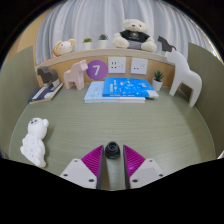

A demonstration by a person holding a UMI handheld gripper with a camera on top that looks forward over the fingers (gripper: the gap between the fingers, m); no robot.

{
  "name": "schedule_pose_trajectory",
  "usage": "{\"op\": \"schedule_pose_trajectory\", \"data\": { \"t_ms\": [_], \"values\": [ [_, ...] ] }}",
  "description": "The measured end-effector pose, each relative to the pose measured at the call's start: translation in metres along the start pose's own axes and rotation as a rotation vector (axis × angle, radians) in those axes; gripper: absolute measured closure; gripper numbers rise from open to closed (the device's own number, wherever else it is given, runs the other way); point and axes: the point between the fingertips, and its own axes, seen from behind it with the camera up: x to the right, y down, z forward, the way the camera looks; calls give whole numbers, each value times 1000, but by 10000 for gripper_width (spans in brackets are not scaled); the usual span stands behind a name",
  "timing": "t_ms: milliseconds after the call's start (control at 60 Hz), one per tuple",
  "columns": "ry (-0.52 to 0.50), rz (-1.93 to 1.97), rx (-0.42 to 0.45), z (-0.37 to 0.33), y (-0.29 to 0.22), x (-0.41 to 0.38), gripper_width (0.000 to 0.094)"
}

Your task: Unplug charger

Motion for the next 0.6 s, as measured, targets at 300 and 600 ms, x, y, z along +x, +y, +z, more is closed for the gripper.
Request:
{"op": "schedule_pose_trajectory", "data": {
  "t_ms": [300, 600],
  "values": [
    [54, -23, 132, -79, -45, 3, 61],
    [82, 29, 293, -234, -53, -15, 78]
  ]
}}
